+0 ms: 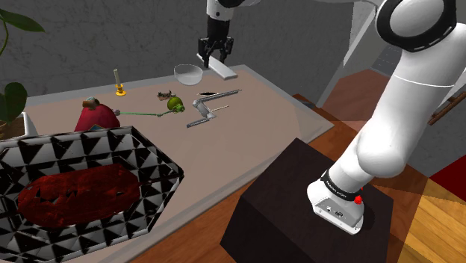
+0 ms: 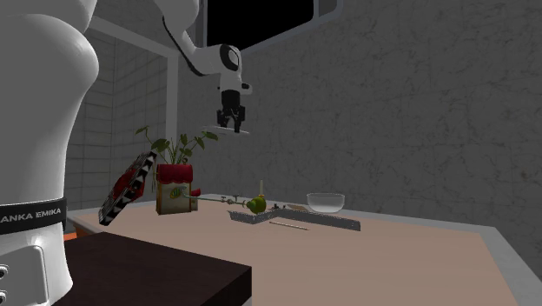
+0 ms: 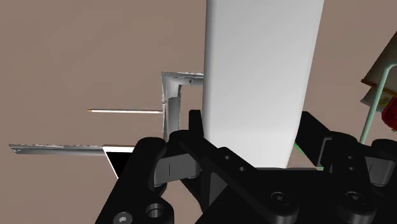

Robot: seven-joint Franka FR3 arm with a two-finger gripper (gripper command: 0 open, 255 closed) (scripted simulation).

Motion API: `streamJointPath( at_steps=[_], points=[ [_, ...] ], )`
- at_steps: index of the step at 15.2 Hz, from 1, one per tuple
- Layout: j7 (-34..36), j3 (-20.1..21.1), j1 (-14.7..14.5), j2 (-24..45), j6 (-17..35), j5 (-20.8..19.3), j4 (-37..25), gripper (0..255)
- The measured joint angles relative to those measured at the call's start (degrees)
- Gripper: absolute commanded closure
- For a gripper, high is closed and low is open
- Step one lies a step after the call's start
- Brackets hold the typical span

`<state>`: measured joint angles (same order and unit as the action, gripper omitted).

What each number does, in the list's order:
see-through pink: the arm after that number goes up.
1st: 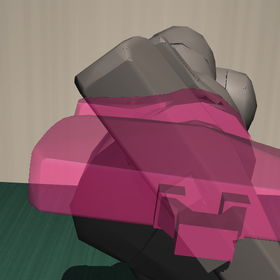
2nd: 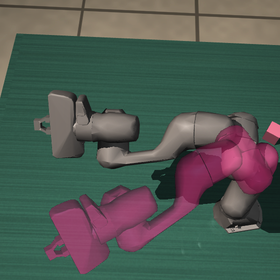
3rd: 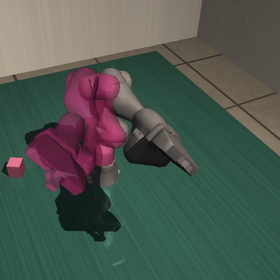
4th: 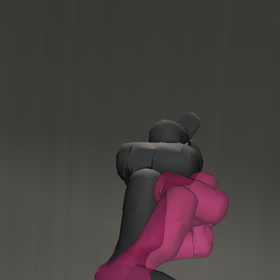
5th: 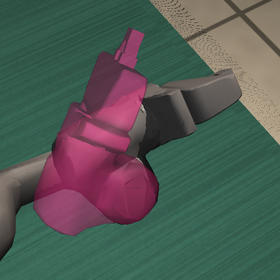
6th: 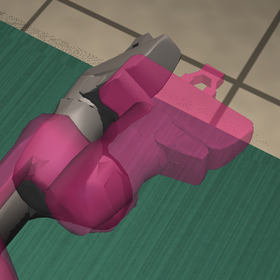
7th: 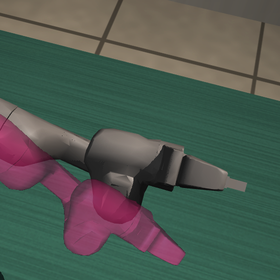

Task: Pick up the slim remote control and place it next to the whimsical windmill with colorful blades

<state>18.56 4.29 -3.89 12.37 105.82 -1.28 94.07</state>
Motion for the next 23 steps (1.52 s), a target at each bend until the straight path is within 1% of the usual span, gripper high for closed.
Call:
streamJointPath(
  at_steps=[2, 5, 7, 10, 12, 16, 17, 19, 20, 23],
  points=[
    [2.5, 0.9, -1.5, 0.6, -0.6, -0.2, -1.2, 255],
    [6.4, 2.3, -4.0, 3.6, -1.9, -0.8, -5.4, 255],
    [8.7, 3.1, -5.6, 4.9, -2.0, -1.2, -6.8, 255],
    [12.2, 4.1, -8.2, 8.2, -4.3, -1.9, -12.2, 255],
    [14.4, 4.7, -9.8, 9.9, -4.5, -2.3, -14.1, 255],
    [19.0, 5.8, -13.8, 15.0, -7.6, -3.5, -22.2, 255],
    [20.0, 6.0, -15.0, 17.6, -9.2, -3.9, -26.4, 255],
    [22.1, 6.3, -17.3, 21.3, -11.1, -4.6, -31.9, 255],
    [22.6, 6.3, -17.8, 22.3, -11.0, -4.8, -32.8, 255],
    [22.8, 6.3, -17.7, 22.4, -9.0, -4.8, -30.8, 255]
  ],
)
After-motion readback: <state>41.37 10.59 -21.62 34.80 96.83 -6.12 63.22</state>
